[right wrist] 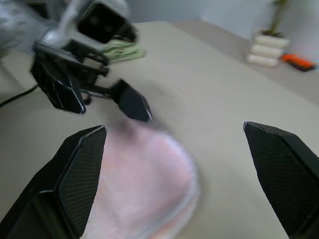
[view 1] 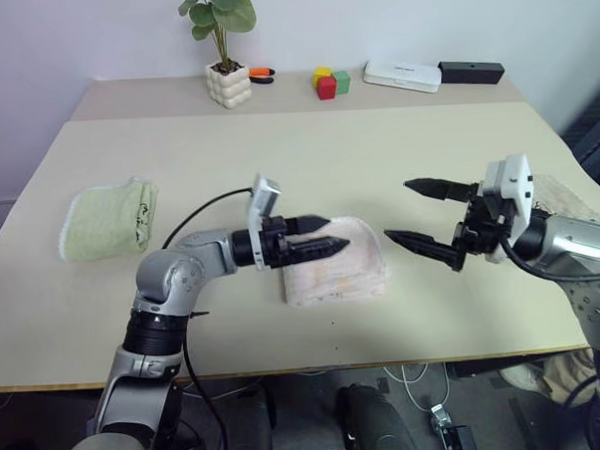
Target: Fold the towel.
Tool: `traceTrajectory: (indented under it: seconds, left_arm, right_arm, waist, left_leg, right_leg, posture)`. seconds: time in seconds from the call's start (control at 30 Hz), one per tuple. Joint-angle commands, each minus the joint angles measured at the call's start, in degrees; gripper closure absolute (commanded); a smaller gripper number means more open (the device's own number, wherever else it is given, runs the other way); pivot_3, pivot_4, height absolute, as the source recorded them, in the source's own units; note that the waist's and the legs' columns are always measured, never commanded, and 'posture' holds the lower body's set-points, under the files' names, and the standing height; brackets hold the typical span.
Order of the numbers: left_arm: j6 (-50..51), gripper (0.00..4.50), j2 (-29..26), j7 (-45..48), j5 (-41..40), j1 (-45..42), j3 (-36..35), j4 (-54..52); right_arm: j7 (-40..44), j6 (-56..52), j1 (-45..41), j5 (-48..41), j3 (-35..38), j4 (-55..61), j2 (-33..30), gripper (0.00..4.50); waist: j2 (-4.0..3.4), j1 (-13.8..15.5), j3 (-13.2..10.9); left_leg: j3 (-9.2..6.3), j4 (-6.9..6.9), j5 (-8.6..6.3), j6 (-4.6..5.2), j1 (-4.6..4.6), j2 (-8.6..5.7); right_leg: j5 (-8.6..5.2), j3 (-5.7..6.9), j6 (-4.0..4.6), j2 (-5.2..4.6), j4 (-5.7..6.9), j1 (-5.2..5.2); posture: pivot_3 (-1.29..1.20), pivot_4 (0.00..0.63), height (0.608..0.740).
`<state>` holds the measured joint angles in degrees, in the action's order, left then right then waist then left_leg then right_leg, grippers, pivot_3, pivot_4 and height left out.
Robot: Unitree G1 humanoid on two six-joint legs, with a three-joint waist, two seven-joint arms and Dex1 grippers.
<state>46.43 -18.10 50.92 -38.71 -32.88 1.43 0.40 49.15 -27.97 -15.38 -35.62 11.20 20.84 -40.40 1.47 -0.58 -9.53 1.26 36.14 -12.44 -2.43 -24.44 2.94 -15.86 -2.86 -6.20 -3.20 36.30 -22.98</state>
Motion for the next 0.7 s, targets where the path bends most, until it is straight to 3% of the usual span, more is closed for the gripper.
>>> traceTrajectory:
  seconds: [0.03,0.1,0.27,0.33,0.5,0.7]
  left_arm:
    - [-6.30,0.96,1.11,-2.99,3.27,-0.92,-2.04,3.46]
    - [-7.32,1.94,2.24,-4.35,3.98,-0.11,-1.75,3.59]
    - [-10.89,4.48,5.94,-8.44,6.65,2.05,-0.86,3.97]
    - [-12.32,4.50,7.64,-10.33,7.73,2.67,-0.68,3.93]
    - [-16.81,4.50,10.85,-13.99,12.10,5.17,2.12,2.92]
    - [-21.26,4.50,13.00,-15.81,16.50,7.68,4.88,4.40]
  right_arm:
    - [-5.25,2.05,-1.85,2.75,-2.33,-0.27,4.40,0.25]
    - [-7.23,2.06,-1.42,4.12,-5.17,0.78,7.34,0.86]
    - [-13.59,4.97,-1.29,10.42,-10.92,-0.14,14.36,3.37]
    - [-17.16,7.03,-1.32,13.27,-11.70,-1.42,17.36,4.42]
    - [-24.33,13.40,1.82,22.91,-15.69,-3.54,22.13,4.47]
    - [-28.17,14.72,6.65,23.79,-17.84,-5.08,29.17,4.47]
  waist:
    - [0.00,-0.03,0.00]
    - [0.00,0.13,0.00]
    - [-0.01,0.00,0.00]
    - [-0.01,0.02,0.00]
    - [-0.02,0.11,0.01]
    - [-0.04,-0.06,0.02]
  left_leg:
    - [0.00,0.00,0.00,0.00,0.00,0.00]
    - [0.01,0.00,0.00,0.00,-0.04,-0.01]
    - [0.02,0.00,0.00,0.00,-0.03,-0.01]
    - [0.01,0.01,0.00,0.00,-0.03,-0.01]
    - [0.02,0.01,0.00,-0.01,-0.02,-0.01]
    - [0.02,0.00,0.00,-0.01,0.00,-0.01]
  right_leg:
    - [0.01,0.00,-0.01,0.00,0.01,0.00]
    - [0.03,0.00,-0.05,0.00,0.02,-0.02]
    - [0.14,-0.01,-0.25,-0.01,0.05,-0.02]
    - [0.14,0.00,-0.25,-0.01,0.10,-0.05]
    - [0.14,-0.01,-0.26,0.00,0.12,-0.05]
    - [0.14,-0.01,-0.26,0.00,0.16,-0.06]
  posture:
    - [0.00,0.150,0.740]
    - [0.00,0.150,0.740]
    - [0.00,0.150,0.740]
    - [0.00,0.150,0.740]
    - [0.00,0.150,0.740]
    - [0.00,0.150,0.740]
